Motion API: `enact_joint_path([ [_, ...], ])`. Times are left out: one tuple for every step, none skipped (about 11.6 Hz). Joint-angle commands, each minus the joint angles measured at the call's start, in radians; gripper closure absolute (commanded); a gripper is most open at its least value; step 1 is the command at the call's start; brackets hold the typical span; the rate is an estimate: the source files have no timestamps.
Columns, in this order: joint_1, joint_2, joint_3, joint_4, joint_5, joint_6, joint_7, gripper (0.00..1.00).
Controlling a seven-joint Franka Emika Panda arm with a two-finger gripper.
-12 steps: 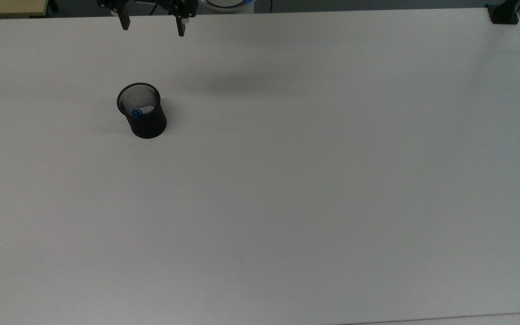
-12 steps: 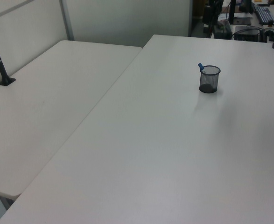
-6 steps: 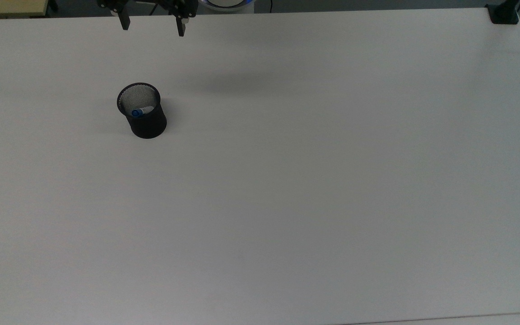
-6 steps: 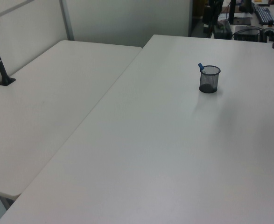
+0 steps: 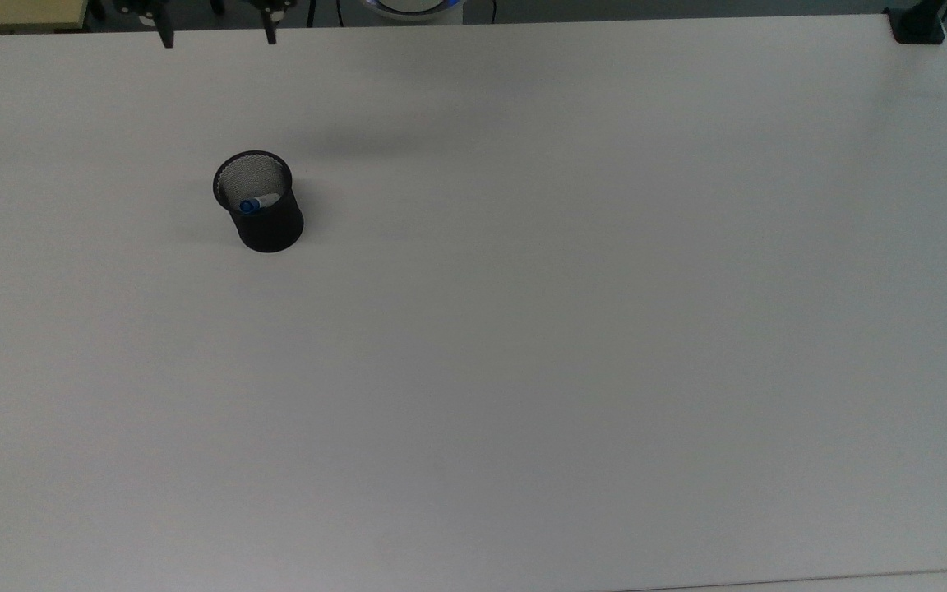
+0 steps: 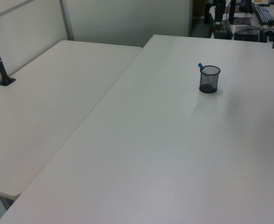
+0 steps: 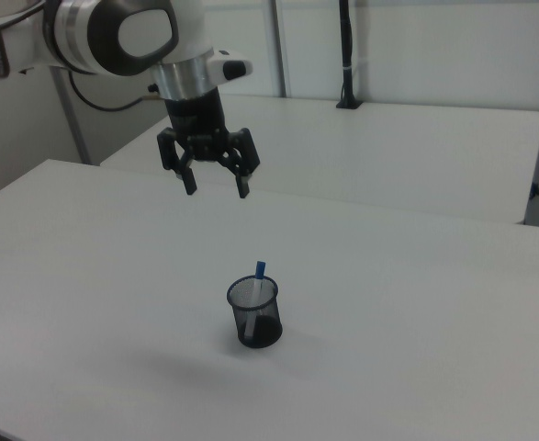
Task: Remove the marker
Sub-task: 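Move the open gripper over the mesh cup and lower onto the marker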
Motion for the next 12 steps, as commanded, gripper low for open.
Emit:
enact_joint_path([
  [-0.014,-0.006,0.000,-0.097,-0.064,0.077,-0.063,0.00],
  [-0.028,-0.006,-0.002,-0.150,-0.061,0.145,-0.048,0.00],
  [-0.032,-0.006,-0.002,-0.219,-0.059,0.251,-0.037,0.00],
  [-0.034,-0.006,-0.002,-0.277,-0.059,0.357,0.002,0.00],
  [-0.034,0.001,-0.002,-0.316,-0.059,0.438,0.015,0.00],
  [-0.035,0.008,-0.002,-0.338,-0.059,0.477,0.017,0.00],
  [-0.035,0.021,-0.002,-0.355,-0.053,0.499,0.020,0.00],
  [-0.034,0.035,-0.002,-0.365,-0.045,0.528,0.035,0.01],
  [-0.031,0.060,-0.002,-0.369,-0.032,0.566,0.065,0.06],
  [-0.025,0.083,0.000,-0.369,-0.021,0.598,0.099,0.11],
  [-0.020,0.106,0.000,-0.369,-0.012,0.629,0.122,0.15],
  [-0.016,0.121,0.004,-0.369,-0.008,0.652,0.136,0.20],
])
